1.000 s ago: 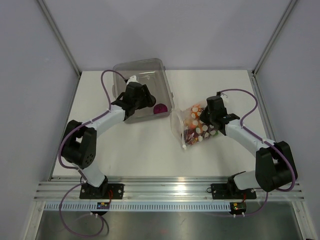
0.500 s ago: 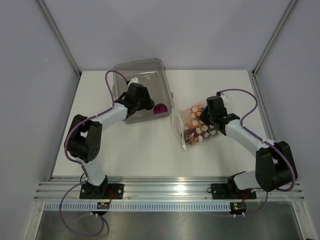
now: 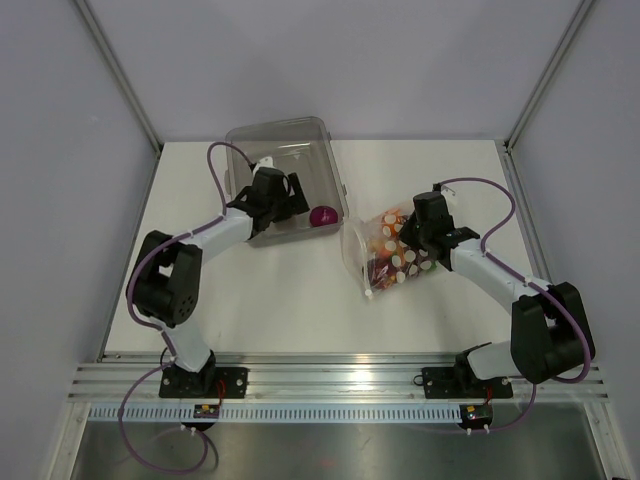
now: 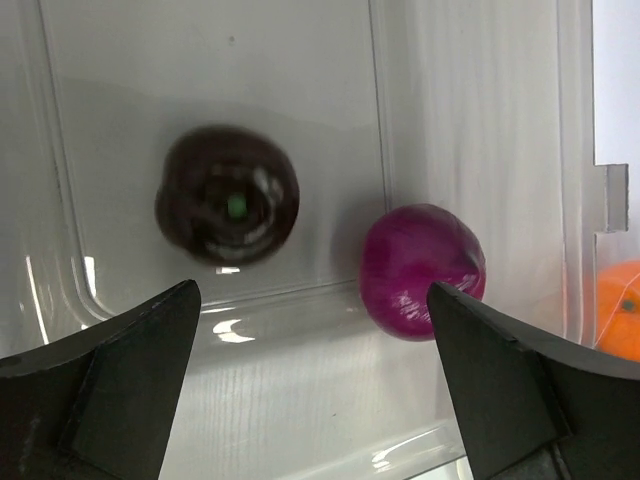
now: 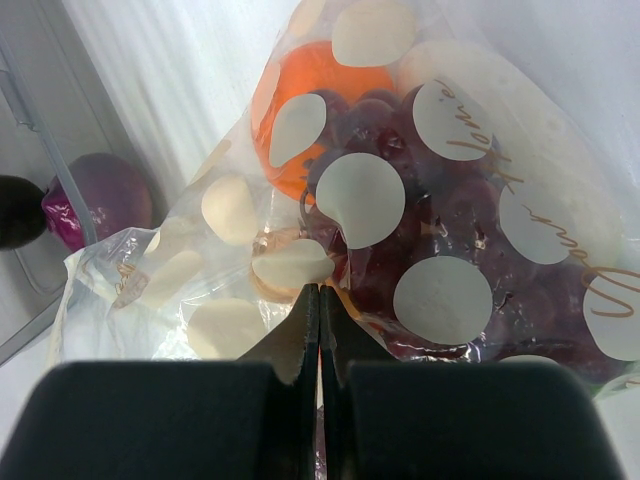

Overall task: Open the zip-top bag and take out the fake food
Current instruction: Place the fake fruit in the bin.

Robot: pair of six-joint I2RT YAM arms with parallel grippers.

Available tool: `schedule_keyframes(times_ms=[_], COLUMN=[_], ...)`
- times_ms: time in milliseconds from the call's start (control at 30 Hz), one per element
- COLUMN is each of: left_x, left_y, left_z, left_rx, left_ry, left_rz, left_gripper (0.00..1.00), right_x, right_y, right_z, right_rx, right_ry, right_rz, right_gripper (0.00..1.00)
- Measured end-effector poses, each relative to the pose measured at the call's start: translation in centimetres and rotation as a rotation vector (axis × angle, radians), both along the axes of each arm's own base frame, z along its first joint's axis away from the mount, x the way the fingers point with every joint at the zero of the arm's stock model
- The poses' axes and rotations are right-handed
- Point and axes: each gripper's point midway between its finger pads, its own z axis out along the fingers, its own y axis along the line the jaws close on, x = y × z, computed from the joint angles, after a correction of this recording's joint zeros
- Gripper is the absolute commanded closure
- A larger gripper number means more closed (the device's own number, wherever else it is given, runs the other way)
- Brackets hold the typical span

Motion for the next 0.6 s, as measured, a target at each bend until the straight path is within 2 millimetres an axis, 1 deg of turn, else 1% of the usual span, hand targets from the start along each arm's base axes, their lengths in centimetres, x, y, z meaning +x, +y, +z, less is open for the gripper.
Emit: schedule_keyframes(times_ms=[133, 200, 300, 367, 433, 500, 600], left_x=[-0.9, -1.5, -2.3, -2.9, -3.3, -3.8, -5.5], left_y=[0.8, 1.2, 1.6, 1.7, 1.4, 0.6, -1.8], left_z=[0.1, 0.7, 2.3, 3.9, 5.7, 7.0, 8.5], left_rx=[-0.011, -0.023, -0.051, -0.073, -0.091, -0.101, -0.116], left_ry=[-0.020, -0.046, -0.108, -0.156, -0.212, -0.251, -0.292], left_rz=[0.013, 0.018, 0.021, 0.020, 0.015, 0.003, -0.050], left_gripper=[0.01, 0.01, 0.01, 0.01, 0.01, 0.01, 0.01], right_x=[0.0, -0.1, -0.2, -0.4, -0.7, -0.9, -1.0], right_y=[0.0, -0.1, -0.1, -0.2, -0.3, -0.4, -0.5], right_z=[0.1, 0.3, 0.5, 0.6, 0.8, 1.1, 1.7], right_rx=[-0.003, -0.003, -0.006, -0.006, -0.004, -0.001, 0.003], right_ry=[-0.004, -0.009, -0.017, -0.023, -0.031, -0.040, -0.057], right_rz=[0.002, 0.004, 0.009, 0.012, 0.013, 0.011, 0.010], right_gripper=[1.00, 1.00, 1.00, 1.00, 1.00, 1.00, 1.00])
